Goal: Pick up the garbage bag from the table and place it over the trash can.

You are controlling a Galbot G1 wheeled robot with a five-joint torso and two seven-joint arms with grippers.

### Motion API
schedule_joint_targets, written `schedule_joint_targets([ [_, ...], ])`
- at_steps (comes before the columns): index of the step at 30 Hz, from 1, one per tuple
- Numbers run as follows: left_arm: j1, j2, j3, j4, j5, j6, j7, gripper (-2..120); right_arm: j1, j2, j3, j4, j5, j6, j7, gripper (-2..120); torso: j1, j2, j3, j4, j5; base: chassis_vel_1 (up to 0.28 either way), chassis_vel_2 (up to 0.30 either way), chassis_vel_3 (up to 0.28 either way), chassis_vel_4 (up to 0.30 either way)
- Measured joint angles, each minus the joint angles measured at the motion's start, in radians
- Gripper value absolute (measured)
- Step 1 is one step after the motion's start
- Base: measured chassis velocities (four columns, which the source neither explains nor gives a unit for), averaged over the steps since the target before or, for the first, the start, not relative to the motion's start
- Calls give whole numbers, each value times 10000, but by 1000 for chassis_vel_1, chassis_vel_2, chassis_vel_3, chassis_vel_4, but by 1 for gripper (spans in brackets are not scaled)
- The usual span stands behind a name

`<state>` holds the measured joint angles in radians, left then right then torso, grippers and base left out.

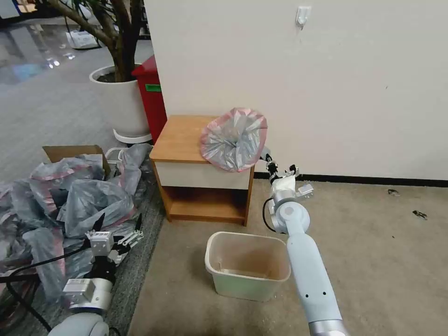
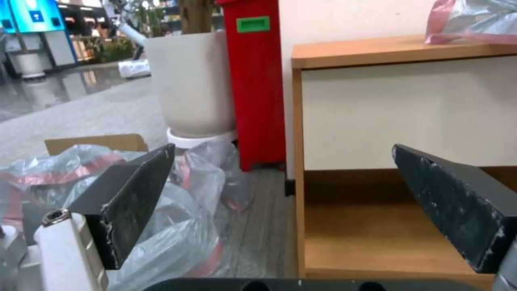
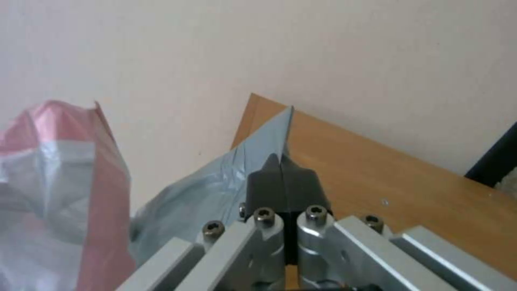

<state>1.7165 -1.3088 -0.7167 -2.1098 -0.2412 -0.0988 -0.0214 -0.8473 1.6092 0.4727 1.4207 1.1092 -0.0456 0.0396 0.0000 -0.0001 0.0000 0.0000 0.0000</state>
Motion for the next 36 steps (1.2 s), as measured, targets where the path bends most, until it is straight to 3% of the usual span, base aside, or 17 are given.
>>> schedule_joint_targets([
  [12,-53,-23,93,19,25,0,0,100,-582,-8,-127,1092,-20,20,285,0,0,0,0,0,0,0,0,0,0],
  [19,-111,-56,148,100,33,-5,0,100,-1413,-9,-815,2713,-72,3,1154,0,-1,0,0,0,0,0,0,0,0],
  [22,-177,-79,184,149,35,-7,0,100,-2133,-46,-1457,3880,-258,-210,2555,0,-1,1,0,0,0,0,0,0,0],
  [23,-177,-79,184,149,35,-7,0,100,-2133,-46,-1457,3880,-258,-210,2555,0,-1,1,0,0,0,0,0,0,0],
  [25,-196,-78,182,183,32,-9,0,100,-2744,-396,-1976,4756,-387,-589,3933,0,-1,0,0,2,1,0,0,0,0],
  [26,-196,-78,182,183,32,-9,0,100,-2744,-396,-1976,4756,-387,-589,3933,0,-1,0,0,2,1,0,0,0,0],
  [28,-236,-62,168,282,23,-22,0,100,-3673,-1083,-2546,5922,-586,-1420,5607,0,-1,1,-1,0,2,0,0,0,0],
  [32,-272,-72,189,352,18,-30,0,100,-4256,-1407,-2717,6459,-797,-1887,6136,0,-1,0,-1,0,0,0,0,0,0],
  [33,-294,-104,227,383,15,-34,0,100,-4923,-1677,-2788,7039,-924,-2513,6634,0,-2,1,-1,2,-1,0,0,0,0],
  [36,-304,-121,234,404,-2,-35,0,100,-5666,-1877,-2854,7429,-1186,-3086,6784,0,-2,1,-1,-3,1,0,0,0,0],
])
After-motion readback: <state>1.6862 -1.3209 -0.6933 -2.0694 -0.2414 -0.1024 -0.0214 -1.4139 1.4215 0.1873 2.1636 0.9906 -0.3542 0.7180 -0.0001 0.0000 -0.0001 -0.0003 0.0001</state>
